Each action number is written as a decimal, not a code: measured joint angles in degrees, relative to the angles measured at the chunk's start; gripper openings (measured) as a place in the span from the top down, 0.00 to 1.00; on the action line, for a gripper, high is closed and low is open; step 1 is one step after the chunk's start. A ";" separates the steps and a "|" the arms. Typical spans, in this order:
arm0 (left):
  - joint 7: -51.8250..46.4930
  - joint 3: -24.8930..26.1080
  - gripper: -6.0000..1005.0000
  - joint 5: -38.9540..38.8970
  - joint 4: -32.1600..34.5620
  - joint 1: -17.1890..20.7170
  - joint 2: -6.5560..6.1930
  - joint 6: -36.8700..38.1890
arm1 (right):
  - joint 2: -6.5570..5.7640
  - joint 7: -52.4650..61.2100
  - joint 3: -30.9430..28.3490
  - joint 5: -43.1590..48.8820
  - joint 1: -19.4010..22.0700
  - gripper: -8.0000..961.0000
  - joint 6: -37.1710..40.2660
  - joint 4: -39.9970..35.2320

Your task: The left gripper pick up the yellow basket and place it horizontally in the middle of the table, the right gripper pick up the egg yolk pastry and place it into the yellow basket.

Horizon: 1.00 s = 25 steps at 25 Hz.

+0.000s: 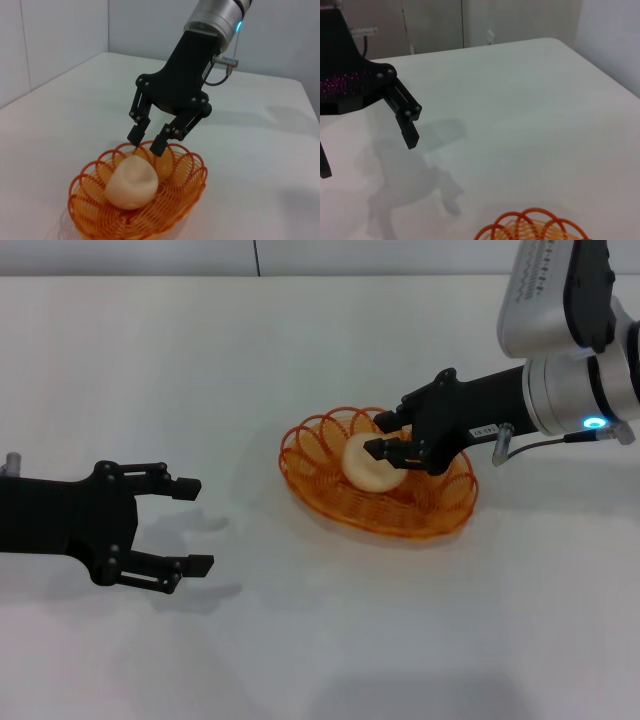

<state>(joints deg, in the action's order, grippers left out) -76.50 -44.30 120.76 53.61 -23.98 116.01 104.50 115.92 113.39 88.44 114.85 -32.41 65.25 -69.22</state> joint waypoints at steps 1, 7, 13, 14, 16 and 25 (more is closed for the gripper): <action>0.03 0.00 0.12 0.00 0.00 0.01 0.00 0.00 | -0.02 -0.07 0.01 -0.15 0.02 0.90 -0.04 0.05; 0.36 0.02 0.12 0.00 0.00 0.23 0.00 -0.09 | -0.16 -0.76 -0.23 -0.46 0.53 0.68 0.68 -0.32; 0.23 0.28 0.12 0.00 0.00 0.50 -0.01 -0.12 | -0.34 -5.87 -4.89 -3.18 4.30 0.36 4.12 -1.63; 0.24 0.28 0.12 0.00 0.00 0.50 -0.01 -0.11 | -0.36 -6.86 -6.32 -3.36 4.91 0.28 5.41 -1.65; 0.24 0.31 0.12 0.00 0.00 0.50 -0.01 -0.11 | -0.36 -9.55 -9.86 -4.26 5.98 0.24 9.41 -1.17; 0.40 0.36 0.12 -0.32 -0.29 0.43 -0.38 0.11 | -0.84 -23.40 -24.09 -11.34 10.31 0.08 23.09 4.98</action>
<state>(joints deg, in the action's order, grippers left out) -76.10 -43.94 120.44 53.32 -23.55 115.63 104.61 115.09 89.99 64.36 103.51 -22.10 88.34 -64.24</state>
